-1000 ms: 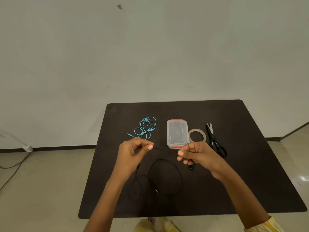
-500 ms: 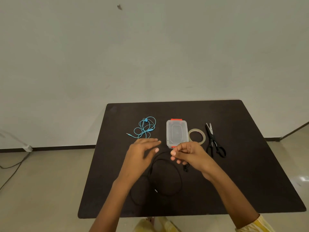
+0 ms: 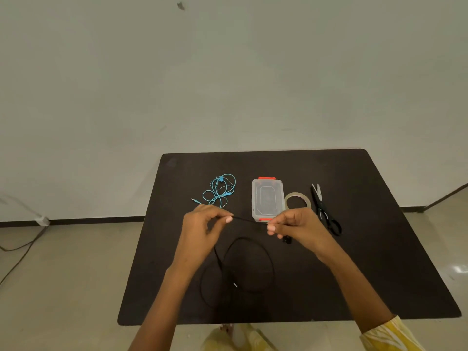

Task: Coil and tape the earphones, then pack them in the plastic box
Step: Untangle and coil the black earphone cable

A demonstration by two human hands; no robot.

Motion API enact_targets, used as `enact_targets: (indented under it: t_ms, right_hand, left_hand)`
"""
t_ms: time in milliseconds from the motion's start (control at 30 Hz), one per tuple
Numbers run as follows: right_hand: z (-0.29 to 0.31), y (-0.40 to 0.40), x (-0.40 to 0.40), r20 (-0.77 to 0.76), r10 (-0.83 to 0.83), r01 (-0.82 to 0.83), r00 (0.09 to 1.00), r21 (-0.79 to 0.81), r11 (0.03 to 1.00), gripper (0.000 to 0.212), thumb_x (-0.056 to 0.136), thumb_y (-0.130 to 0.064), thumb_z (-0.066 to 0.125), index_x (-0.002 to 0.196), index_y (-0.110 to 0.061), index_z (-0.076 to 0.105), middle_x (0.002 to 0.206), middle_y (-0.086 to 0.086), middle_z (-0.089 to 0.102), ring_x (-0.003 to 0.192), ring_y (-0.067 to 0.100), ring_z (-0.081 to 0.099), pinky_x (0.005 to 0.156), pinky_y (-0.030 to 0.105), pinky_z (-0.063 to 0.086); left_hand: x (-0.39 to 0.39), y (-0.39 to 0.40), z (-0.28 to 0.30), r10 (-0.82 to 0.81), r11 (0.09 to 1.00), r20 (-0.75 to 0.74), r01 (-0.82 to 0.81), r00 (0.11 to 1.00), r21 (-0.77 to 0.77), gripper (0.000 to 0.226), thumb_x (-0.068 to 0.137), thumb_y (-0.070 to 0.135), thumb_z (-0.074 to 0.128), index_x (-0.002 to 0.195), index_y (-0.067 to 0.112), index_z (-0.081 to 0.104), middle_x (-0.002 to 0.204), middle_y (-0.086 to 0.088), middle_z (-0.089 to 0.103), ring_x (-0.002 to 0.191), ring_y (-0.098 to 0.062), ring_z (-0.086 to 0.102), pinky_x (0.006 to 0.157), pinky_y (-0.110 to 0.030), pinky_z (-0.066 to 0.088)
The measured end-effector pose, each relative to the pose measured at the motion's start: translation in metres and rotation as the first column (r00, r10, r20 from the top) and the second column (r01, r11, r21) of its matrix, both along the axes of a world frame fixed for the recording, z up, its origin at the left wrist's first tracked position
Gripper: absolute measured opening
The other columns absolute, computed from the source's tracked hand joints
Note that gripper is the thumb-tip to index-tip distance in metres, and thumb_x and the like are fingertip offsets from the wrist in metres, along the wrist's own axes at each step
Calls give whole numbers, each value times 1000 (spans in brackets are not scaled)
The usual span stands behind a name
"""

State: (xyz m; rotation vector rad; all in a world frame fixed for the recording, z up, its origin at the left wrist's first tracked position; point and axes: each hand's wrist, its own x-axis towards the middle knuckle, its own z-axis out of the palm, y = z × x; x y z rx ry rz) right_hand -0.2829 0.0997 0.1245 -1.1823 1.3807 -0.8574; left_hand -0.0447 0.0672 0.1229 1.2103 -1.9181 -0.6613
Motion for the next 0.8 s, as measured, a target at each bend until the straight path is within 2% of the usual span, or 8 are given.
enact_targets:
  t_ms: [133,200,333,500,600,700,800]
  right_hand:
    - [-13,4,-16,-114,-42,38,993,-31,999,9,73,-20,78,79,-14,77,77,-4,75,75,8,69,64,11,52]
    - [-20,5,-18,-120,-65,62,991,-21,998,11,73,-19,79,82,-14,77,81,-4,75,79,8,70,63,14,53]
    - [-32,6,-19,-66,-145,145,987,-8,989,12,73,-15,79,84,-13,76,82,-1,75,79,11,71,63,17,55]
    - [-57,9,-10,-86,-206,207,975,11,978,6,75,-10,77,80,-13,75,79,-2,74,75,9,70,61,18,56]
    - [-85,15,-5,-159,-243,250,957,22,968,6,78,-7,75,82,-11,74,82,3,73,74,10,68,61,21,57]
    - [-120,28,2,-261,-263,285,929,52,957,8,79,-6,74,87,-5,74,84,12,72,75,18,67,67,28,58]
    - [-150,42,7,-374,-241,281,896,55,958,10,80,-7,73,90,-6,74,88,10,72,82,21,68,77,31,56]
  left_hand:
    - [12,-5,-6,34,999,29,-34,999,6,8,80,10,74,84,18,75,80,23,65,81,-1,60,71,-8,43]
    - [11,-5,-10,37,999,26,-37,999,21,9,80,10,73,85,18,75,80,22,65,81,-1,59,70,-8,43]
    - [12,-7,-20,50,998,25,-51,998,47,13,81,13,73,89,23,75,81,21,66,81,-5,60,66,-18,49]
    - [11,-3,-44,29,993,102,-40,994,112,15,83,14,71,95,23,76,85,9,72,78,-11,59,65,-29,51]
    - [10,6,-65,-12,982,216,-29,976,187,19,85,12,68,100,19,75,92,1,75,84,-20,63,72,-34,52]
    - [8,24,-91,-72,955,345,-36,936,296,25,88,9,62,111,15,71,108,-5,73,95,-25,66,82,-37,53]
    - [6,42,-113,-98,921,397,-68,913,383,33,92,7,55,122,16,63,120,-7,67,103,-27,65,89,-36,52]
